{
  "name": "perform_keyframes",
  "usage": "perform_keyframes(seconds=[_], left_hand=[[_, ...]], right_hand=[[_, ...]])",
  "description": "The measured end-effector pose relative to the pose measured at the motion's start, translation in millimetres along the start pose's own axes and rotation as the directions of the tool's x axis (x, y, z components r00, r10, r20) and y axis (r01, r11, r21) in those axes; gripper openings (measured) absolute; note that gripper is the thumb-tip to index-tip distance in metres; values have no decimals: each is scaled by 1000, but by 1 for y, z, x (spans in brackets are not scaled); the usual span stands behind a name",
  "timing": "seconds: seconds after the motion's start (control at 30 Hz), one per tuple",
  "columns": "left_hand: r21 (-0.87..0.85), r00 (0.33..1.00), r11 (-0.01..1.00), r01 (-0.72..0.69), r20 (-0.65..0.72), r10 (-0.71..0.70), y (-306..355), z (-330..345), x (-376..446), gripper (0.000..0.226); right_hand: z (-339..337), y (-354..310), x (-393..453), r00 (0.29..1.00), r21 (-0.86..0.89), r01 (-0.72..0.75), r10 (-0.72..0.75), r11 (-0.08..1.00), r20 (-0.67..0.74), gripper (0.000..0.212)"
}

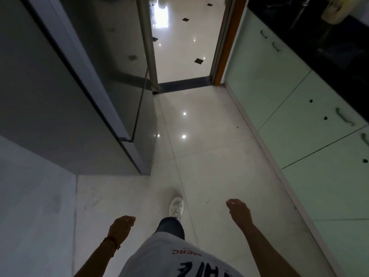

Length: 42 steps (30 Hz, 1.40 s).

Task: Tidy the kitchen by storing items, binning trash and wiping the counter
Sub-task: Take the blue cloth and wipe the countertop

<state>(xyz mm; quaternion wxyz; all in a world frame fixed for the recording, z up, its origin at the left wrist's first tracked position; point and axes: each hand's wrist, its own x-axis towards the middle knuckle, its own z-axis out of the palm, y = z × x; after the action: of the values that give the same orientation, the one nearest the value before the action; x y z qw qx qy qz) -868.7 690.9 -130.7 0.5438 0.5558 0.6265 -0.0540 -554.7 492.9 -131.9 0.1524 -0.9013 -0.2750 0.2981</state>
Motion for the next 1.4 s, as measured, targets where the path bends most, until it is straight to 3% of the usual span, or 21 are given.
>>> perform_keyframes(seconds=[0.1,0.13,0.2,0.37,0.57,0.77,1.1,1.4], left_hand=[[55,1000,998,-7,12,7,66,-2,50,22],[60,999,998,-11,32,9,93,0,62,24],[70,995,996,-62,88,55,146,8,86,27],[135,969,970,-201,173,176,277,29,157,24],[148,950,945,-291,166,266,414,59,240,25],[163,970,959,-232,115,215,505,82,299,26],[142,983,976,-163,114,147,625,104,374,26],[302,949,916,-262,253,188,779,139,471,28]], right_hand=[[-24,-17,54,986,221,-141,157,965,-58,16],[-31,-21,66,964,266,-251,266,931,-20,21],[-44,-28,94,942,337,-329,331,882,55,30],[-70,-27,149,913,349,-404,399,845,90,32],[-107,-10,231,844,362,-532,513,766,154,33],[-175,-11,347,854,383,-516,495,766,160,34],[-301,-58,543,918,480,-363,395,799,37,31],[-354,-73,650,838,644,-396,545,655,-39,28]])
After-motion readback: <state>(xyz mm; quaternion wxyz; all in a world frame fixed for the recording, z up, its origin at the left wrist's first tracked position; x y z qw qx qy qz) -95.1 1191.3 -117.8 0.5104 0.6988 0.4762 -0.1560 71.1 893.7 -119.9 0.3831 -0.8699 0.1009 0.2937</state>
